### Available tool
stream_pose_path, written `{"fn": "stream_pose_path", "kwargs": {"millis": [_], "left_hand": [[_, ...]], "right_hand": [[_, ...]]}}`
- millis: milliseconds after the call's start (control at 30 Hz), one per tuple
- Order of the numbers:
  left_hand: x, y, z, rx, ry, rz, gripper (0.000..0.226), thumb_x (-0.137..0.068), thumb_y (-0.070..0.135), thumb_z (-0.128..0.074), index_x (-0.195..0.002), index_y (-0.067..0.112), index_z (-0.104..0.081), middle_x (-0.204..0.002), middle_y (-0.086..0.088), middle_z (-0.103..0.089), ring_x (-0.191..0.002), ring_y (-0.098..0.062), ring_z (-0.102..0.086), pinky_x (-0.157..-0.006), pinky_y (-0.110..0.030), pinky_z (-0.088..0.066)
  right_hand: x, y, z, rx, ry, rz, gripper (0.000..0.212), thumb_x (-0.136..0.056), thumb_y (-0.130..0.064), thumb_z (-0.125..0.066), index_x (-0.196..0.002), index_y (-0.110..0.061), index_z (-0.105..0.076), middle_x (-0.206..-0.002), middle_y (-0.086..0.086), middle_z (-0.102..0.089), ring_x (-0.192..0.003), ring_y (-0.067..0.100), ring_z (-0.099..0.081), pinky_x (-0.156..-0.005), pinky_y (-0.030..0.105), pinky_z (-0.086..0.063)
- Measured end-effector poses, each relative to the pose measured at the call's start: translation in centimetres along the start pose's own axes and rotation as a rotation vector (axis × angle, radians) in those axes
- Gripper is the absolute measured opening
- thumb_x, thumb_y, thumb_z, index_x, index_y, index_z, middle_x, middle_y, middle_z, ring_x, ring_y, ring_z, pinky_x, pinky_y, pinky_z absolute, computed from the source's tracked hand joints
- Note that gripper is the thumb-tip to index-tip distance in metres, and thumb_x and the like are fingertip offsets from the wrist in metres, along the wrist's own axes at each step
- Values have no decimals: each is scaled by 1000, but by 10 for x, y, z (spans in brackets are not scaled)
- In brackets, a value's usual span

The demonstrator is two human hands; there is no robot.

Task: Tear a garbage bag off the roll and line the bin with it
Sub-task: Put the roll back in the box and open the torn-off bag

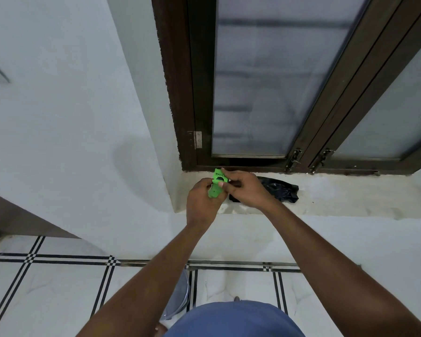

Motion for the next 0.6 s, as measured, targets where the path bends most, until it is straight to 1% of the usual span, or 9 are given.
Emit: {"fn": "stream_pose_path", "kwargs": {"millis": [67,133,167,233,300,367,467,533,600], "left_hand": [[3,3,0,5,10,7,38,-93,37,-89,-122,15,-77,-111,3,-79,-95,-16,-72,-87,-34,-63],[3,6,1,5,20,-2,36,-94,37,-87,-120,15,-77,-108,4,-80,-91,-15,-71,-84,-35,-63],[4,7,0,6,19,-3,36,-94,38,-87,-121,16,-77,-107,3,-80,-90,-15,-71,-84,-35,-64],[4,8,1,10,14,11,36,-94,37,-87,-121,15,-77,-106,3,-80,-90,-16,-72,-83,-36,-64],[3,6,2,9,14,34,37,-93,34,-88,-122,13,-77,-107,0,-81,-90,-17,-72,-83,-36,-64],[2,7,2,-2,17,36,39,-93,30,-89,-122,9,-77,-107,-3,-81,-91,-17,-71,-84,-36,-63],[-1,4,2,3,19,56,35,-91,27,-90,-117,7,-78,-101,-4,-81,-87,-19,-72,-83,-38,-63],[-3,0,2,17,12,83,34,-90,27,-91,-115,8,-78,-99,-2,-81,-88,-20,-74,-83,-38,-64],[-4,-3,1,38,1,90,34,-90,27,-92,-115,8,-78,-100,0,-81,-88,-17,-75,-83,-34,-65]], "right_hand": [[1,-1,0,-11,3,-9,53,-108,-48,-68,-157,-29,-62,-158,-6,-63,-133,12,-65,-110,30,-56],[2,-3,3,-3,23,3,48,-110,-49,-64,-154,-27,-65,-159,-4,-64,-136,13,-65,-114,34,-55],[2,-3,5,8,35,15,47,-110,-47,-65,-153,-26,-66,-157,-3,-66,-133,14,-67,-113,37,-57],[2,-2,7,24,58,32,49,-108,-45,-70,-152,-24,-67,-150,-3,-71,-121,16,-74,-107,42,-61],[2,-2,8,31,67,23,54,-104,-46,-75,-152,-23,-68,-146,-4,-73,-111,11,-76,-101,40,-64],[2,-3,8,49,78,29,57,-101,-47,-79,-150,-22,-69,-147,-3,-73,-108,6,-76,-99,36,-65],[-1,-2,10,62,102,21,59,-98,-47,-82,-149,-20,-70,-145,-2,-74,-107,8,-76,-100,38,-65],[-2,0,10,70,117,-5,60,-97,-50,-82,-149,-22,-70,-136,-3,-78,-100,10,-76,-93,39,-66],[-2,3,10,79,137,-29,61,-95,-53,-82,-148,-25,-71,-117,-4,-83,-90,15,-76,-84,42,-66]]}}
Point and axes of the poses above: each hand's wrist, its own x-axis away from the middle knuckle, its own z-axis out of the back of the hand, y = z × x, the point moved 8 cm from there along -x, towards the middle knuckle
